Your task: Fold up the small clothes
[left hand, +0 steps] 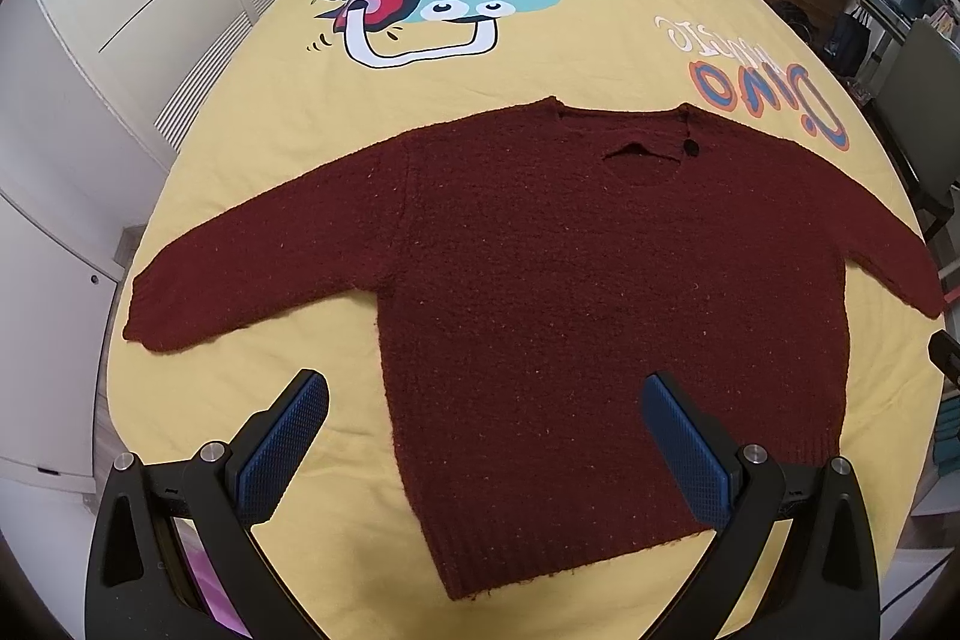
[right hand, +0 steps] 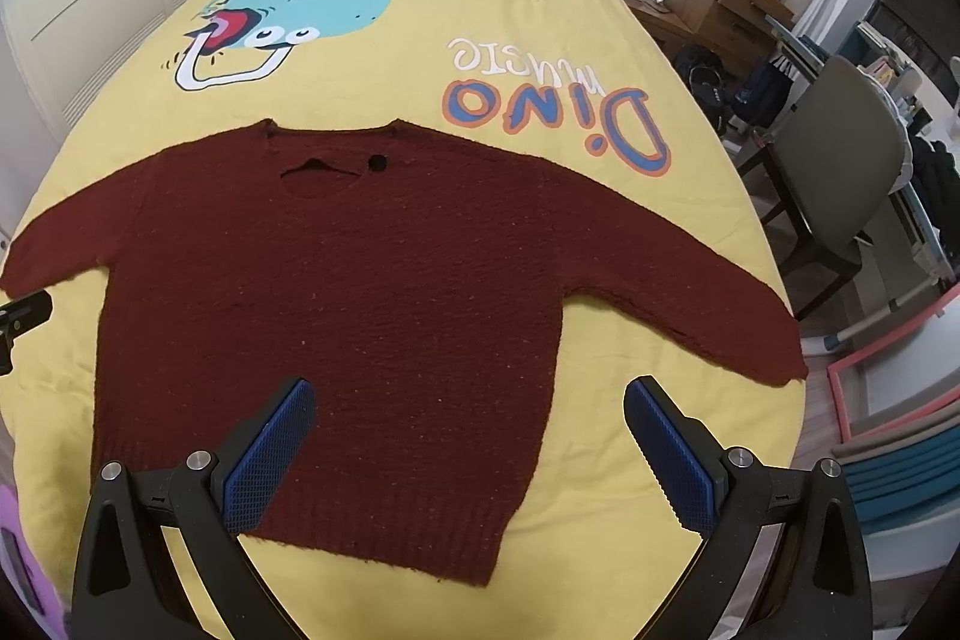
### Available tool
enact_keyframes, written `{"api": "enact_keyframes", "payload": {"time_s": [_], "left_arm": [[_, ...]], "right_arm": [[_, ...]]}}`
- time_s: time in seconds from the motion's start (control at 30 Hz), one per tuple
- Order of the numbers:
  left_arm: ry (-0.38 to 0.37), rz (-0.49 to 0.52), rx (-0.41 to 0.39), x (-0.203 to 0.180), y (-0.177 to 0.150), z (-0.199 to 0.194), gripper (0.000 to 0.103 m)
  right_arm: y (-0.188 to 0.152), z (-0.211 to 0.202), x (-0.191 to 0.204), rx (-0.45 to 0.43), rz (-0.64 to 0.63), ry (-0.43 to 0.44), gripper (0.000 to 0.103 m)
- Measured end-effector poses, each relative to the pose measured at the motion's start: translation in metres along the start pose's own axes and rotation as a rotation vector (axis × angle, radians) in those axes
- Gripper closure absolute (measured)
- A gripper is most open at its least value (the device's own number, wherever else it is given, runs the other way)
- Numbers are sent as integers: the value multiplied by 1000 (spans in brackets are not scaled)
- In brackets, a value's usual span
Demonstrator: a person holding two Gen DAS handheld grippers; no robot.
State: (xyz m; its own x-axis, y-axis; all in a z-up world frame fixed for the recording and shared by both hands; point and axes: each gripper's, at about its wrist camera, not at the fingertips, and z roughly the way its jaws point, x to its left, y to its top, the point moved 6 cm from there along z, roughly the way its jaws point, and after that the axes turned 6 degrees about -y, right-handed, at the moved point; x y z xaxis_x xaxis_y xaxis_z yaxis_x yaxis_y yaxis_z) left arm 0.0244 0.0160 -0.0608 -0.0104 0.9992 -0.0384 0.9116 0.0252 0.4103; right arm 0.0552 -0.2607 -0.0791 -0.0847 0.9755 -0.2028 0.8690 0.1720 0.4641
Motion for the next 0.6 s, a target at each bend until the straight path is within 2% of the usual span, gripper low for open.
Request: {"api": "enact_keyframes", "payload": {"time_s": [0.6], "left_arm": [[1,25,16,-9,2,7,1]], "right_arm": [[1,9,1,5,-10,10,0]]}}
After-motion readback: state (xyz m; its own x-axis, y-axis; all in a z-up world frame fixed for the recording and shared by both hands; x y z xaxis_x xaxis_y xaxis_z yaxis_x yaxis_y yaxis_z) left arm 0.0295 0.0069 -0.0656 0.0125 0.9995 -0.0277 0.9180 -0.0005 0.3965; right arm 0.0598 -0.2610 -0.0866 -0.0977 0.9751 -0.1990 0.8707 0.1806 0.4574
